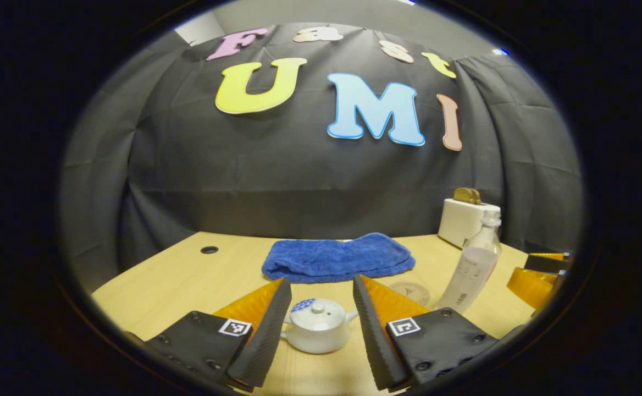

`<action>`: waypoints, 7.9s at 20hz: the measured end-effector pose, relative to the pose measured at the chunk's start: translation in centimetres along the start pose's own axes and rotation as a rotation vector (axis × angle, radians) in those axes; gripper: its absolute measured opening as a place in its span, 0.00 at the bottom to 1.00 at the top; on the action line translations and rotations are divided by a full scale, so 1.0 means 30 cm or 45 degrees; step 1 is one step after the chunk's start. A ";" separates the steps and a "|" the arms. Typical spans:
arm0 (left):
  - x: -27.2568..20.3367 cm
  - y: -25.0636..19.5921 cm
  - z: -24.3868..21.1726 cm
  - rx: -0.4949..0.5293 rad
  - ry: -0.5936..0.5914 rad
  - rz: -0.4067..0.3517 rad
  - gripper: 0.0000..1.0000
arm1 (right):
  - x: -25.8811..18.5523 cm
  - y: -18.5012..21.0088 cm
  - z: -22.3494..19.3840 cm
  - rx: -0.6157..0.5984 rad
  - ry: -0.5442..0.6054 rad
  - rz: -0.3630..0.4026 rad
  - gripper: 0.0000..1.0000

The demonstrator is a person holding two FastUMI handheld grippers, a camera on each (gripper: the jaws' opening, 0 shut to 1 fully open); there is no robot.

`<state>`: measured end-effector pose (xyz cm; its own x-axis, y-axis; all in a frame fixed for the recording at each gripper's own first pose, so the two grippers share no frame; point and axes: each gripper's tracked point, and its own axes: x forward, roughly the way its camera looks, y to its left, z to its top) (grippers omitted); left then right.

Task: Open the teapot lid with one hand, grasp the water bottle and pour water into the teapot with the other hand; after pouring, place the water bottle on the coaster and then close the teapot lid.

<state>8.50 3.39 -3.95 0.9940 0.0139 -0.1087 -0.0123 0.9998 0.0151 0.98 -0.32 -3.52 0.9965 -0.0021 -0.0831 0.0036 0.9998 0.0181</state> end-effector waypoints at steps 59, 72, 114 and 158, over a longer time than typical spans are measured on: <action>-0.012 0.149 0.051 0.032 -0.002 -0.020 0.07 | 0.133 -0.033 -0.047 -0.030 0.090 0.061 0.74; -0.086 0.275 -0.038 -0.046 0.027 0.025 0.05 | 0.275 0.001 -0.131 -0.146 0.225 0.081 0.89; -0.094 0.359 -0.119 -0.139 0.033 0.037 0.07 | 0.474 0.252 0.094 -1.960 -0.286 -0.153 0.75; -0.087 0.363 -0.166 -0.124 0.093 0.036 0.07 | 0.492 0.378 0.254 -2.612 -0.625 -0.200 0.75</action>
<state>5.22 14.32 -8.45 0.9826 0.0397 -0.1815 -0.0544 0.9955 -0.0770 16.35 10.84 3.04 0.9334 0.2704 0.2360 0.3353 -0.4223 -0.8422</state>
